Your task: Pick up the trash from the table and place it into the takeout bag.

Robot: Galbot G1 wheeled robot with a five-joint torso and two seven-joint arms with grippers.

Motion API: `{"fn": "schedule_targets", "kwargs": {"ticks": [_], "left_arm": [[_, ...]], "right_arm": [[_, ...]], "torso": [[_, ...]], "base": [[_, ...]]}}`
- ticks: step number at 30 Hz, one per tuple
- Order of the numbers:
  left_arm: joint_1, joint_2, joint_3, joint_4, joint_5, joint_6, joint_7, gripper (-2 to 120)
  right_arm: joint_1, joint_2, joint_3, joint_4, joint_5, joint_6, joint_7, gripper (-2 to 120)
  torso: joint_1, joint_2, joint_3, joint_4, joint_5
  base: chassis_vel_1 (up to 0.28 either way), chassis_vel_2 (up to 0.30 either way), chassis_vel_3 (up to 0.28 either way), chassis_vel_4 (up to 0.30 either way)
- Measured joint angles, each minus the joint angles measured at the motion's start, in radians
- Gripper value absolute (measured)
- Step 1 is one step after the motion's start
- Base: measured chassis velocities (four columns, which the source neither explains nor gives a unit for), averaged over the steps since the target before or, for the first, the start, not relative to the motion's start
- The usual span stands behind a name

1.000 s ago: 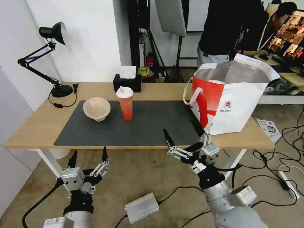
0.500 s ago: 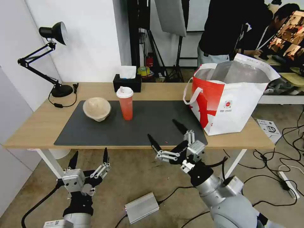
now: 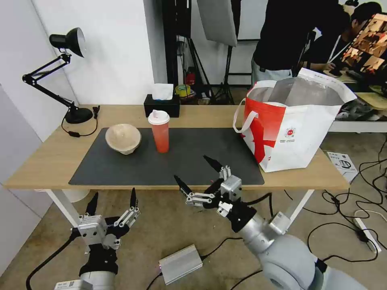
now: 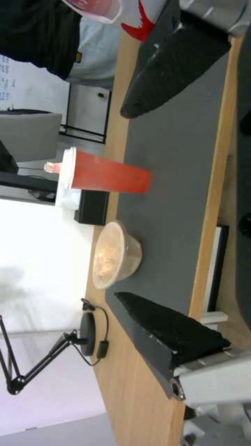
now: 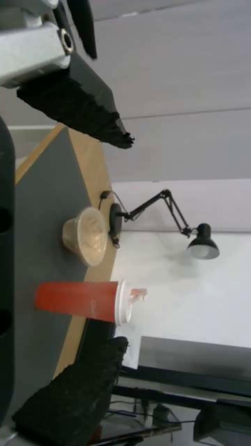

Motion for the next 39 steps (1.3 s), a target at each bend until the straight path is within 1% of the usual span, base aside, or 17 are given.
{"fn": "schedule_targets", "kwargs": {"ticks": [4, 5, 13, 20, 29, 33, 39], "left_arm": [[0.001, 0.0, -0.004, 0.0, 0.001, 0.001, -0.001, 100], [0.001, 0.0, -0.004, 0.0, 0.001, 0.001, -0.001, 100], [-0.006, -0.001, -0.004, 0.0, 0.001, 0.002, -0.003, 100], [-0.02, -0.001, -0.002, 0.0, 0.0, 0.004, -0.004, 100], [-0.035, 0.0, -0.002, 0.007, -0.004, 0.006, -0.005, 100], [-0.043, 0.0, 0.0, 0.021, -0.006, 0.006, -0.006, 100], [-0.044, 0.0, -0.001, 0.023, -0.007, 0.007, -0.006, 100]], "right_arm": [[0.054, 0.005, -0.01, -0.025, -0.001, -0.063, 0.037, 100], [0.054, 0.005, -0.01, -0.025, -0.001, -0.063, 0.037, 100], [0.132, 0.013, -0.032, -0.063, 0.018, -0.153, 0.08, 100], [0.175, 0.016, -0.061, -0.103, 0.055, -0.163, 0.082, 100], [0.243, 0.051, -0.095, -0.185, 0.063, -0.175, 0.082, 100], [0.284, 0.098, -0.118, -0.261, 0.061, -0.185, 0.083, 100], [0.315, 0.131, -0.128, -0.316, 0.06, -0.186, 0.084, 100]], "torso": [[0.0, 0.0, 0.0, 0.0, 0.0], [0.0, 0.0, 0.0, 0.0, 0.0], [0.0, 0.0, 0.0, 0.0, 0.0], [0.0, 0.0, 0.0, -0.0001, 0.0], [0.0, 0.0, 0.0, 0.0, 0.0], [0.0, 0.0, 0.0, 0.0, 0.0], [0.0, 0.0, 0.0, 0.0, 0.0]], "base": [[0.0, 0.0, 0.0, 0.0], [0.0, 0.0, 0.0, 0.0], [0.0, 0.0, 0.0, 0.0], [0.0, 0.0, 0.0, 0.0], [0.0, 0.0, 0.0, 0.0], [0.0, 0.0, 0.0, 0.0], [0.0, 0.0, 0.0, 0.0]]}}
